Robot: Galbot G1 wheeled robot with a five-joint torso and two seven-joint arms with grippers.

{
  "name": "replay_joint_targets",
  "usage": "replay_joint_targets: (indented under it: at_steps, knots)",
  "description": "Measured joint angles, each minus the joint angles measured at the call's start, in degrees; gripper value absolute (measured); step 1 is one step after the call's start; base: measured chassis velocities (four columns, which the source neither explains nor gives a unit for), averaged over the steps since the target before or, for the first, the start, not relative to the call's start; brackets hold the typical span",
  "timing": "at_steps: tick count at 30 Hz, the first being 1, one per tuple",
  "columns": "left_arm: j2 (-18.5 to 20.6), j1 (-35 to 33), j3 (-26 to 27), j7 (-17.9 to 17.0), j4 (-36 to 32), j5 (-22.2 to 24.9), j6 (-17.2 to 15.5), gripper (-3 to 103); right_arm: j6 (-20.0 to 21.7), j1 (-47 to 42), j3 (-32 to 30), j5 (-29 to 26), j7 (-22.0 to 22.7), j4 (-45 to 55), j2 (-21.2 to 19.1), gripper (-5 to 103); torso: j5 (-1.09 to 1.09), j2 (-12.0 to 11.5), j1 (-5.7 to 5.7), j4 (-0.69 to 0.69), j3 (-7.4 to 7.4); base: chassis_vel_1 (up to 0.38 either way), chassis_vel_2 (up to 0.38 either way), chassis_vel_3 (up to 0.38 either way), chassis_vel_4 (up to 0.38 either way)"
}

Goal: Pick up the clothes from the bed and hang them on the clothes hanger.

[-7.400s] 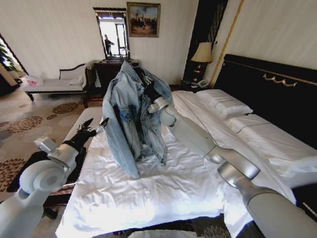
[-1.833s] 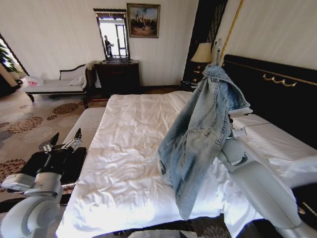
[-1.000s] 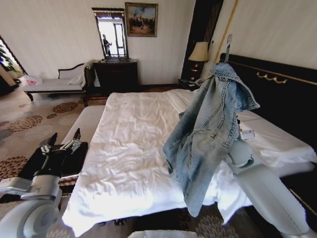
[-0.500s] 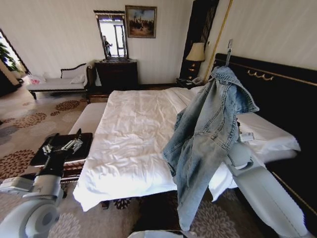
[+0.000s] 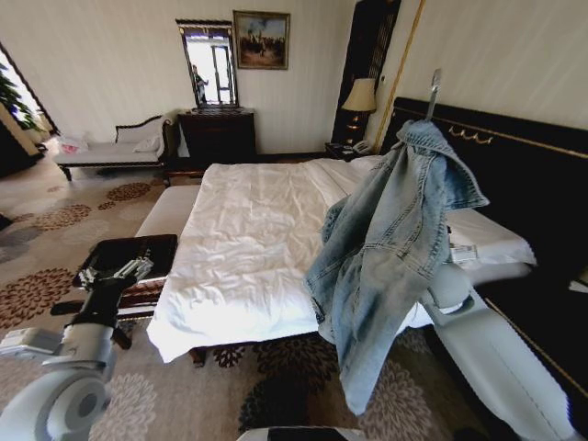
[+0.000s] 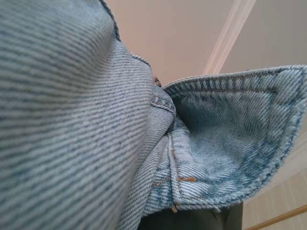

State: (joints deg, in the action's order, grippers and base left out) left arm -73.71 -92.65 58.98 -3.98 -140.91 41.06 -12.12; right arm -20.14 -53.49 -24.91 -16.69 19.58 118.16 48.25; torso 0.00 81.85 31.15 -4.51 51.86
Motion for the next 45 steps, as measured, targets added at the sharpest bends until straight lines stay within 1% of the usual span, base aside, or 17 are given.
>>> replay_joint_targets:
  at_steps: [2, 5, 11, 15, 17, 20, 22, 25, 26, 28, 31, 35, 38, 39, 42, 43, 45]
  knots:
    - [-0.5, -0.2, -0.4, 0.0, -0.4, -0.5, 0.0, 100, -1.0, -0.7, -1.5, -0.3, -0.4, 0.3, 0.0, 17, 0.01, 0.0, -0.05, -0.02, -0.01, 0.082, -0.111, -0.091, 0.133]
    - [-0.6, -0.3, -0.4, 0.1, -0.6, -0.5, 0.0, 100, -1.2, -1.0, -1.9, -0.4, -0.5, 0.5, 0.0, 17, 0.01, 0.0, -0.05, -0.02, -0.02, 0.024, -0.072, -0.037, 0.058]
    - [-0.6, -0.7, -1.0, -0.1, -0.6, -0.4, 0.0, 100, -1.4, -1.6, -2.6, -0.5, -0.7, 1.0, 0.2, 17, 0.01, 0.0, 0.06, 0.0, 0.02, 0.0, 0.0, 0.0, 0.0]
    - [-0.7, -1.7, -2.2, -1.4, -0.8, -0.8, 0.8, 100, -1.4, -2.7, -3.9, -0.6, -1.0, 2.0, 0.1, 17, 0.01, 0.0, 0.07, 0.01, 0.03, 0.0, 0.0, 0.0, 0.0]
    - [-0.8, -2.0, -2.8, -1.7, -1.2, -1.2, 1.2, 100, -1.4, -3.5, -5.5, -1.7, -1.4, 3.3, -0.3, 17, 0.0, 0.0, 0.03, 0.01, 0.01, 0.0, 0.0, 0.0, 0.0]
    - [-0.9, -2.0, -3.8, -1.7, -1.9, -1.5, 1.3, 100, -1.3, -4.6, -8.5, -5.0, -1.7, 5.2, -1.7, 17, 0.0, 0.0, -0.04, -0.01, -0.01, 0.0, 0.0, 0.0, 0.0]
    - [-0.9, -2.0, -3.9, -1.7, -1.9, -1.6, 1.3, 100, -1.3, -4.9, -9.2, -5.6, -1.8, 5.5, -2.0, 17, 0.01, 0.0, -0.04, -0.01, -0.01, 0.0, 0.0, 0.0, 0.0]
    - [-1.1, -1.9, -4.4, -1.3, -1.9, -2.1, 1.4, 100, -1.2, -7.1, -13.5, -8.0, -2.2, 8.0, -3.5, 17, 0.01, 0.0, -0.02, -0.02, -0.01, 0.0, 0.0, 0.0, 0.0]
    - [-1.1, -1.9, -4.4, -1.3, -1.9, -2.1, 1.4, 100, -1.2, -7.1, -13.5, -8.0, -2.2, 8.0, -3.5, 17, 0.01, 0.0, -0.02, -0.02, -0.01, 0.0, 0.0, 0.0, 0.0]
    - [-1.1, -1.8, -4.6, -1.1, -1.9, -2.2, 1.4, 100, -1.1, -8.7, -15.5, -8.2, -2.6, 9.1, -3.8, 17, 0.0, 0.0, 0.0, -0.01, 0.0, 0.0, 0.0, 0.0, 0.0]
    - [-1.1, -1.6, -4.9, -1.1, -1.8, -2.3, 1.4, 100, -1.1, -11.0, -17.6, -8.1, -3.2, 10.0, -3.7, 17, 0.0, 0.0, 0.0, 0.0, 0.0, 0.0, 0.0, 0.0, 0.0]
    - [-1.1, -1.6, -5.4, -1.3, -1.3, -2.6, 1.5, 100, -1.5, -13.4, -18.9, -7.2, -3.8, 10.1, -2.9, 17, 0.0, 0.0, -0.01, -0.01, 0.0, 0.0, 0.0, 0.0, 0.0]
    - [-1.2, -1.6, -6.0, -1.9, -0.4, -3.3, 2.6, 100, -2.6, -15.4, -18.5, -5.0, -4.4, 9.1, -1.6, 17, 0.02, 0.0, -0.01, -0.02, 0.0, 0.0, 0.0, 0.0, 0.0]
    - [-1.2, -1.6, -6.0, -1.9, -0.4, -3.3, 2.6, 100, -2.6, -15.4, -18.5, -5.0, -4.4, 9.1, -1.6, 17, 0.02, 0.0, -0.01, -0.02, 0.0, 0.0, 0.0, 0.0, 0.0]
    - [-1.4, -1.6, -6.2, -3.0, 0.5, -3.9, 2.8, 100, -3.2, -16.0, -17.5, -2.6, -4.7, 8.5, -0.4, 17, 0.01, 0.0, 0.0, -0.01, 0.0, 0.0, 0.0, 0.0, 0.0]
    - [-1.4, -1.6, -6.3, -3.6, 1.2, -4.1, 2.9, 100, -3.7, -16.3, -16.9, -1.0, -4.9, 8.0, 0.2, 17, 0.0, 0.0, 0.0, 0.0, 0.0, 0.0, 0.0, 0.0, 0.0]
    - [-1.5, -1.7, -6.4, -3.7, 1.4, -4.2, 3.0, 100, -3.9, -16.3, -16.7, -0.3, -5.0, 7.8, 0.4, 17, -0.01, 0.0, 0.0, 0.0, 0.0, 0.0, 0.0, 0.0, 0.0]
